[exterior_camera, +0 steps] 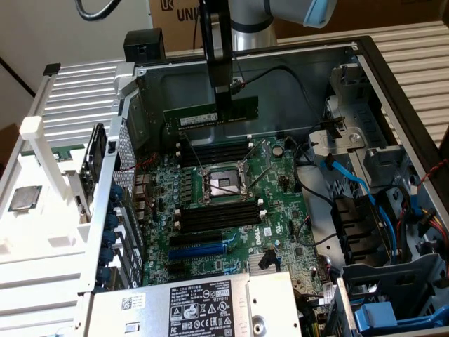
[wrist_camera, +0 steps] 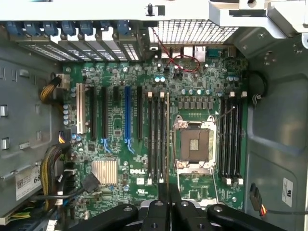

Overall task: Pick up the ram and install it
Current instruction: 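Pick up the ram and move it above insertion slot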

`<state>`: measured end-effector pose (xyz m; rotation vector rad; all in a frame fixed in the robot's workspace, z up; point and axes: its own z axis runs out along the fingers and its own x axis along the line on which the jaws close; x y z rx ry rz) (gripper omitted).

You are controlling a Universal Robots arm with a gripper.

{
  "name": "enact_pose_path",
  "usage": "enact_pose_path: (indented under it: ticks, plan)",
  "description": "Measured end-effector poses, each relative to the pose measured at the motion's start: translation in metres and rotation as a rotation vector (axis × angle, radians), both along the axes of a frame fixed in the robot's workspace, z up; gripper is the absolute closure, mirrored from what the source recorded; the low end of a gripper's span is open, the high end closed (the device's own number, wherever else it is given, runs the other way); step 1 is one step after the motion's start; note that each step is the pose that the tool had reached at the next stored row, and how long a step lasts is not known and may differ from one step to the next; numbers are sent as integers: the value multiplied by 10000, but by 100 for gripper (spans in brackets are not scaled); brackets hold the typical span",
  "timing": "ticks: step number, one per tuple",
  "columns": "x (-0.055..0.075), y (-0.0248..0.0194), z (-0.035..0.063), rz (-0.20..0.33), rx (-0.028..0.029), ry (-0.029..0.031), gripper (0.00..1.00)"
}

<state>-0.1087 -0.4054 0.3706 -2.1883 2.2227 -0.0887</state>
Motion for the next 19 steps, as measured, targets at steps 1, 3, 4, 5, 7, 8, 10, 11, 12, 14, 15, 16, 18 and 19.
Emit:
enact_pose_path:
  ticks: [1, 3, 4, 5, 7, 8, 10, 11, 12, 14, 15, 16, 18, 19]
  plan:
    - [3, 0, -18, 0, 0, 1, 88]
    - [8, 0, -54, -1, -1, 1, 88]
    - [10, 0, -72, -1, -1, 1, 88]
    - [12, 0, -91, 0, -1, 1, 88]
    - [15, 0, -127, -1, -1, 0, 88]
    - [17, 0, -146, -1, -2, 1, 88]
    - [19, 0, -182, -1, 0, 0, 88]
    - [20, 0, -200, -2, 0, 0, 88]
    - [22, 0, -219, -2, 0, 0, 88]
    - [24, 0, -254, -2, -1, 1, 88]
    - [24, 1, -273, -3, 0, 0, 88]
    - [24, 9, -291, -2, -2, 2, 88]
    - [25, 36, -328, -1, 0, 0, 88]
    - [24, 58, -346, -3, -1, 1, 88]
